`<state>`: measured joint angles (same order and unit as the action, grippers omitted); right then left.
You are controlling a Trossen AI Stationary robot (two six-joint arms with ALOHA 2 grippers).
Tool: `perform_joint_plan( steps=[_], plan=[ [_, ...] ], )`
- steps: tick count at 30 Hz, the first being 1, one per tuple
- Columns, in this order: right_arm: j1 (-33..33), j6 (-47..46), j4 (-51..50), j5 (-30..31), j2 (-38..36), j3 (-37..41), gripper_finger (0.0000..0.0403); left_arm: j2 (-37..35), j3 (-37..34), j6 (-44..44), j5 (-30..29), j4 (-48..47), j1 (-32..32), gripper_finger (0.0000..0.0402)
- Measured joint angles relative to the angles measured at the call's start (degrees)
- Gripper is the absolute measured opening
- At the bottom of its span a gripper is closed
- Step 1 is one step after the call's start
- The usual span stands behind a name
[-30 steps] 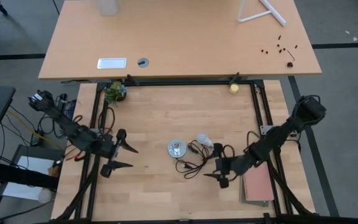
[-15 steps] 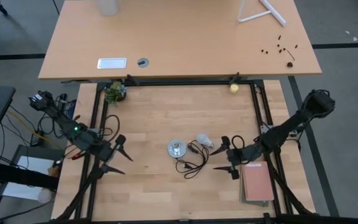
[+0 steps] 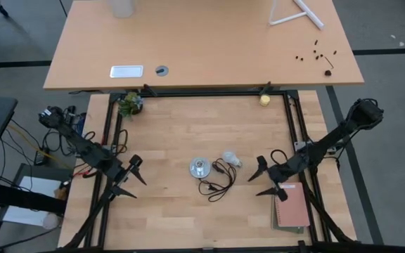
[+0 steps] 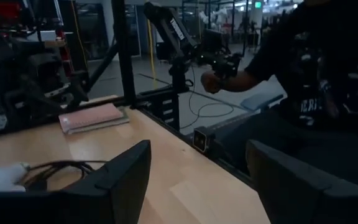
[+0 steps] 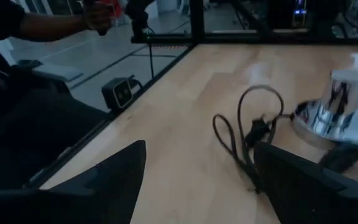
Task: Screw lightbulb
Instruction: Return to Home Position
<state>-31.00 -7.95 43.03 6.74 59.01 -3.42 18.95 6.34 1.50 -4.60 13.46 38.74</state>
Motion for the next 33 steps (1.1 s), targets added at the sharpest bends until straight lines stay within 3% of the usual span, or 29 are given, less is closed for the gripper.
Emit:
perform_joint_plan(
  steps=[7, 20, 26, 33],
  plan=[
    [-0.1, -4.1, 0.4, -0.1, -3.9, 3.1, 0.0307, -2.2, -5.8, -3.2, 0.3, 3.8, 0.0, 0.0268],
    [0.2, -6.9, 0.7, 2.0, -4.7, 3.1, 0.0307, -2.1, -5.9, -7.3, 0.2, -4.9, 0.0, 0.0268],
    [0.2, -6.9, 0.9, 2.0, -4.7, 3.1, 0.0309, -2.1, -5.9, -15.9, -0.1, -1.0, 0.0, 0.0268],
    [0.2, -6.9, 1.0, 2.1, -4.7, 3.1, 0.0308, -2.1, -5.9, -16.8, -0.1, 3.6, 0.0, 0.0268]
  ],
)
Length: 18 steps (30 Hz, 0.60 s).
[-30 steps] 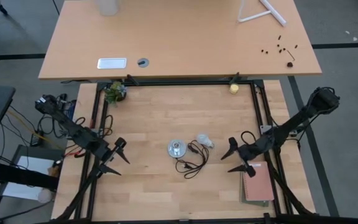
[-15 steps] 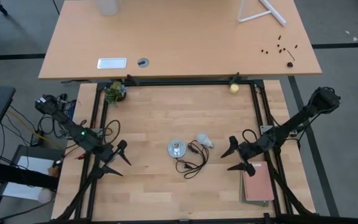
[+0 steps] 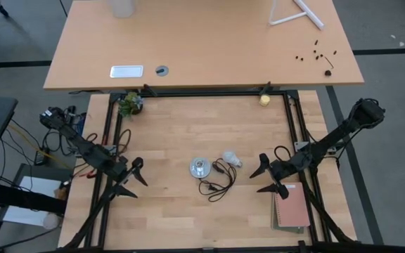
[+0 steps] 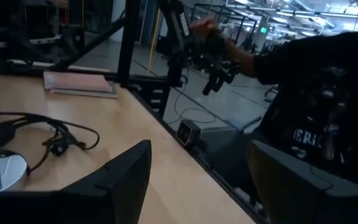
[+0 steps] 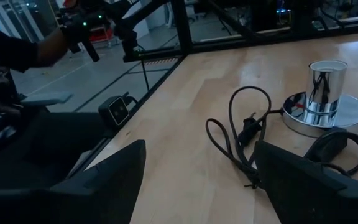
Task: Screw lightbulb
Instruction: Return to Home Position
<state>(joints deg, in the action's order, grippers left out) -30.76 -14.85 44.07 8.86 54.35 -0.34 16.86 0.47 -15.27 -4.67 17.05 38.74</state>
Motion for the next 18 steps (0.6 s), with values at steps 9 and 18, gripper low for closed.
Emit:
perform_joint_plan(
  steps=[9, 18],
  plan=[
    [0.2, 0.0, -0.2, 0.0, -0.7, 0.0, 0.0308, 0.0, 0.0, 0.0, 0.0, 0.4, 0.0, 0.0268],
    [0.2, 0.0, -3.9, 0.0, -9.6, 0.0, 0.0307, -0.2, 0.0, 0.0, -0.1, -1.8, 0.0, 0.0268]
  ],
)
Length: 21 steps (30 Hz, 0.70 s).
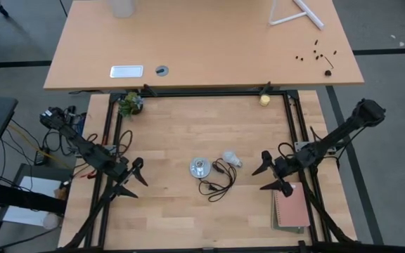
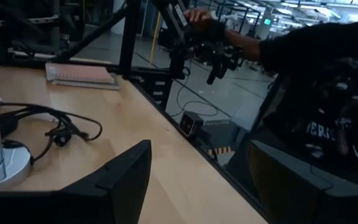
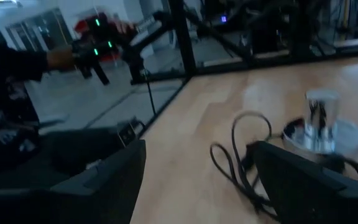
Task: Screw lightbulb
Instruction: Return to Home Position
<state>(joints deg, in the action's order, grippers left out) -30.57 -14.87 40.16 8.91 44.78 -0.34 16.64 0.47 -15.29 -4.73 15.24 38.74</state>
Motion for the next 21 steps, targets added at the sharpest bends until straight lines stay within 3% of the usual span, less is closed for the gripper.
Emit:
perform_joint_plan(
  steps=[16, 21],
  plan=[
    [0.0, 0.0, -37.7, 0.0, -20.9, 0.0, 0.0307, -11.1, 0.0, 0.0, 0.0, -5.8, 0.0, 0.0268],
    [0.0, 0.0, -38.1, -1.1, -22.7, 0.0, 0.0307, -16.5, 0.0, 0.0, 0.0, -13.5, -0.4, 0.0268]
  ],
)
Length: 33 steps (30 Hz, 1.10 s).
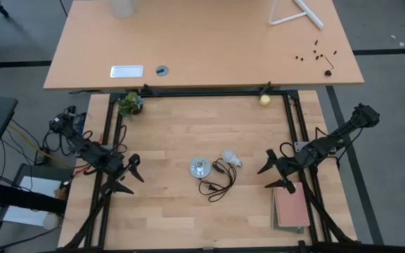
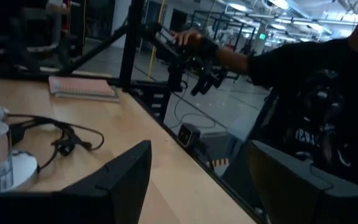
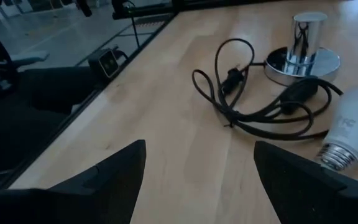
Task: Screw lightbulb
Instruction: Return to Home Position
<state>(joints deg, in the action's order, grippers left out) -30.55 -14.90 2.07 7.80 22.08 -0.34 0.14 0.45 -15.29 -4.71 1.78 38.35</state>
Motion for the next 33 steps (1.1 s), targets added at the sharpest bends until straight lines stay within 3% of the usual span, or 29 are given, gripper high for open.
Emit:
perform_joint_plan(
  steps=[11, 24, 33],
  plan=[
    [2.3, 0.0, -0.2, -1.0, -8.0, 0.0, 0.0307, -0.2, 0.0, 0.0, 0.5, -1.0, -5.4, 0.0268],
    [15.4, 0.0, -0.9, -5.5, -21.9, 0.0, 0.0307, -0.2, 0.0, 0.0, 0.5, -1.2, -17.7, 0.0268],
    [25.2, 0.0, -1.0, -6.1, -21.9, 0.0, 0.0308, -0.2, 0.0, 0.0, 0.5, -1.2, -25.4, 0.0268]
  ],
)
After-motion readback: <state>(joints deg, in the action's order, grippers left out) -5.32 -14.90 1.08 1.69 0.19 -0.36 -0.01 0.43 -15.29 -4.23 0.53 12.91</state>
